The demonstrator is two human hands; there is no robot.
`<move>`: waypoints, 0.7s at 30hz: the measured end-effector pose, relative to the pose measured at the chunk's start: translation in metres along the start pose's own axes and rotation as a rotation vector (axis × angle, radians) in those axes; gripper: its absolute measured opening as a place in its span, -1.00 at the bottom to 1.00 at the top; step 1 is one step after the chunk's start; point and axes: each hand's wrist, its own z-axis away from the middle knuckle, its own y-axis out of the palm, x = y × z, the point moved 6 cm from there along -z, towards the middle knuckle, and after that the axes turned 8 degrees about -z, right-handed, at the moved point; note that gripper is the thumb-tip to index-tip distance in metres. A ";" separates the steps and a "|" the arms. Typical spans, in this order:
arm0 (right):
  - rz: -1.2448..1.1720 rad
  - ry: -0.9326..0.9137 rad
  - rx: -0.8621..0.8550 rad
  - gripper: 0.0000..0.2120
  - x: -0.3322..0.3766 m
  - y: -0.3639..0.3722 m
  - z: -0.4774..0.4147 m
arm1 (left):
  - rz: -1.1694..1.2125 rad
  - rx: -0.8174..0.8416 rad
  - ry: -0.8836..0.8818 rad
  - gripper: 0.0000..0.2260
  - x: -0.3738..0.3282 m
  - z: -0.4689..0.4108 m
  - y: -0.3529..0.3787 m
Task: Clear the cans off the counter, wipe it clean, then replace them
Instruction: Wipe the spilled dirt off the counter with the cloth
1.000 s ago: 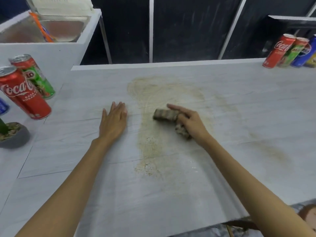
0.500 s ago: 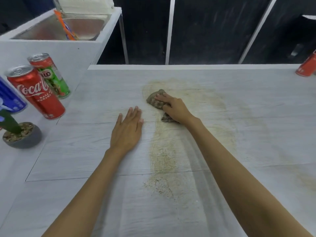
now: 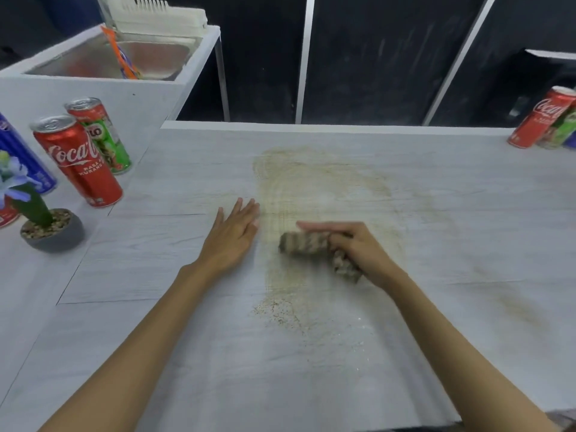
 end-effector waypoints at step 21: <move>0.320 -0.019 -0.033 -0.52 -0.004 0.102 0.096 | -0.012 0.039 0.041 -0.58 -0.016 0.095 0.020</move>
